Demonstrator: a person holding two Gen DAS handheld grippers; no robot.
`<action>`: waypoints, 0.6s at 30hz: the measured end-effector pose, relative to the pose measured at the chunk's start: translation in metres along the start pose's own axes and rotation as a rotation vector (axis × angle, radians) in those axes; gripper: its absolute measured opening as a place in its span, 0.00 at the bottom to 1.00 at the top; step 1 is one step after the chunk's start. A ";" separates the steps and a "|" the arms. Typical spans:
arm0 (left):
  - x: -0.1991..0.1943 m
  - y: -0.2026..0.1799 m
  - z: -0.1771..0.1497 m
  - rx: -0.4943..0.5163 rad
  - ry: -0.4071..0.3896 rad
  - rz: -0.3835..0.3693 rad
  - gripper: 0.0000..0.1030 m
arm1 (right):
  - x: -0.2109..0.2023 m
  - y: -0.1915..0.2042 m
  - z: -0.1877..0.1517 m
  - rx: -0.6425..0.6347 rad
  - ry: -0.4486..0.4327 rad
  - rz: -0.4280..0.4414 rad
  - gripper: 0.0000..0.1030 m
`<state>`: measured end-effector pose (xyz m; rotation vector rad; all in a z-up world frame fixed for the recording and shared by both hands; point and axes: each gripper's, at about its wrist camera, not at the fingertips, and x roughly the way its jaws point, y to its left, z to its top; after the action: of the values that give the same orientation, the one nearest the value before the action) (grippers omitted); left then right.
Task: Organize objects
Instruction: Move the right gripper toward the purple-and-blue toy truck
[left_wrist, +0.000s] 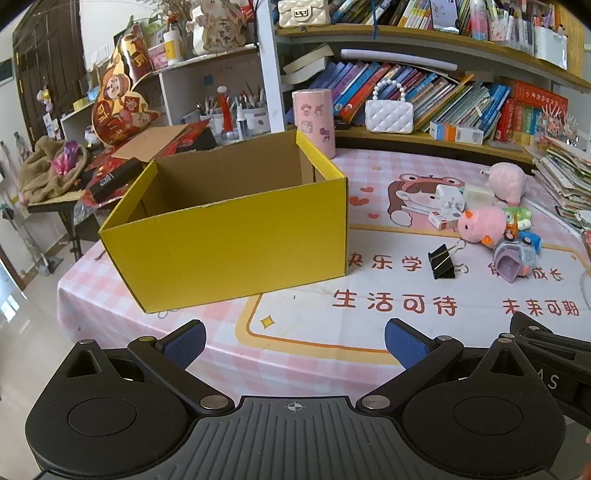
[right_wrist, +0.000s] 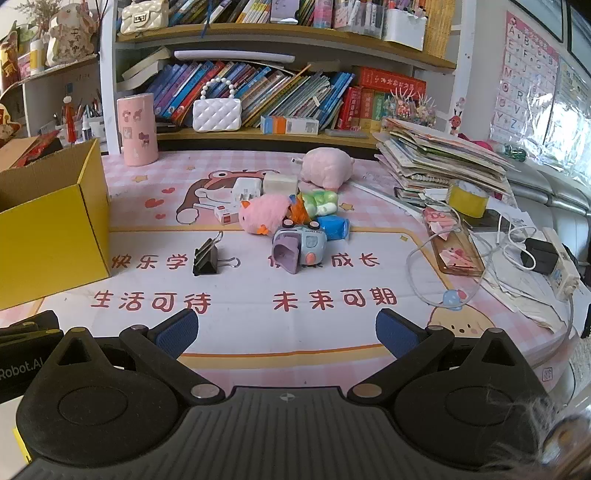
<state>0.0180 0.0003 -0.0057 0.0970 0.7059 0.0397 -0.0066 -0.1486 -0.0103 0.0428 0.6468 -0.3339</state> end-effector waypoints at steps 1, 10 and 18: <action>0.001 -0.001 0.000 0.001 0.001 0.001 1.00 | 0.001 0.000 0.000 -0.001 0.003 0.000 1.00; 0.008 -0.007 0.000 0.003 0.017 0.004 1.00 | 0.012 -0.004 0.002 -0.004 0.023 0.002 1.00; 0.014 -0.017 0.002 0.001 0.024 0.001 1.00 | 0.024 -0.014 0.006 0.002 0.036 0.018 1.00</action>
<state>0.0303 -0.0157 -0.0148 0.0974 0.7299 0.0415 0.0106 -0.1694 -0.0191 0.0565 0.6818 -0.3167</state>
